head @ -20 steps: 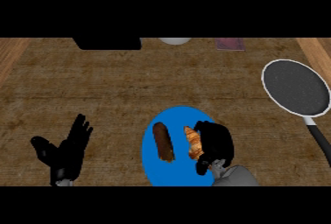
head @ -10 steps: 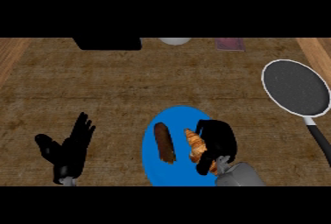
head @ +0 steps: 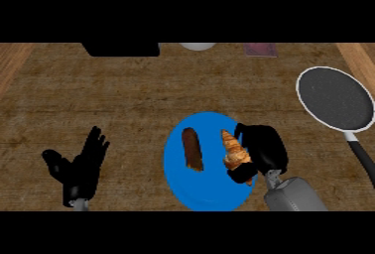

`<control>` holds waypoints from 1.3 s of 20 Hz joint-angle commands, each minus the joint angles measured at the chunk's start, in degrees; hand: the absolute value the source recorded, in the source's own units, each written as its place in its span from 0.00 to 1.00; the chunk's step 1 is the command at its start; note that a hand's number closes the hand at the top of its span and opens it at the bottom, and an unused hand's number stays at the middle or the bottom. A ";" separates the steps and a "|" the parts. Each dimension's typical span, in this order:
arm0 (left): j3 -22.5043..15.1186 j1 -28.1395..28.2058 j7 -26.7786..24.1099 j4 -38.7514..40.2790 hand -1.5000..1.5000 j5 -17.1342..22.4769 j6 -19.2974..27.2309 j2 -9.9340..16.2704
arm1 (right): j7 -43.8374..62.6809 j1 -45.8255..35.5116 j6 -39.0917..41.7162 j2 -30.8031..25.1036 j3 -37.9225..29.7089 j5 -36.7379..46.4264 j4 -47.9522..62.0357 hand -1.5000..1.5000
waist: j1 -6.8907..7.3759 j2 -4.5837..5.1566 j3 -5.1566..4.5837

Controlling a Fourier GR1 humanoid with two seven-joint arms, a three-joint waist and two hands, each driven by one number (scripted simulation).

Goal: Pick the croissant from the plate and place it in the pan

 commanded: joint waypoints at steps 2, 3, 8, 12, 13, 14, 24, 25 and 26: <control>-1.12 1.17 -1.72 0.64 0.50 -1.31 1.31 -1.87 | 2.53 -0.65 -8.28 -0.89 -0.29 6.30 -9.54 1.00 | -0.65 -0.13 0.01; 1.92 -0.06 1.50 -0.44 0.50 1.05 -0.59 1.74 | 3.45 0.77 -9.61 -1.46 -0.86 7.22 -11.85 1.00 | -0.72 -0.15 0.03; -0.65 1.93 2.34 -3.15 0.50 0.17 -0.58 0.13 | 3.84 4.85 -11.85 -3.98 -6.21 6.82 -20.47 1.00 | -0.22 0.06 0.06; 0.36 2.07 -0.31 -2.42 0.50 -0.14 -0.72 -0.20 | 8.84 -2.24 -5.94 -0.52 -10.84 5.95 -21.22 1.00 | 0.23 0.18 0.03; -2.46 2.67 2.13 -5.08 0.50 -2.34 2.15 -2.04 | 10.37 -4.80 -3.74 0.12 -12.08 5.51 -20.38 1.00 | 0.32 0.17 0.04; 2.83 -5.06 1.91 3.46 0.50 0.13 -0.26 0.80 | 7.64 -6.22 -2.79 -1.98 -15.43 1.89 -20.06 1.00 | -0.01 0.29 0.02; 0.95 0.27 -2.54 1.48 0.50 -0.56 -1.75 -1.56 | -5.80 -16.05 -12.11 -8.83 -32.13 -7.30 2.04 1.00 | 0.74 0.45 0.05; 0.95 0.42 0.78 -0.73 0.50 -0.63 -1.95 0.19 | -5.75 -16.84 -16.81 -8.10 -31.32 -3.31 6.52 1.00 | 1.05 0.51 0.07; 1.61 -3.31 1.71 1.26 0.50 -1.29 -0.18 -0.28 | -9.01 -15.23 -15.67 -10.68 -32.57 -5.13 7.47 1.00 | 0.58 0.47 0.06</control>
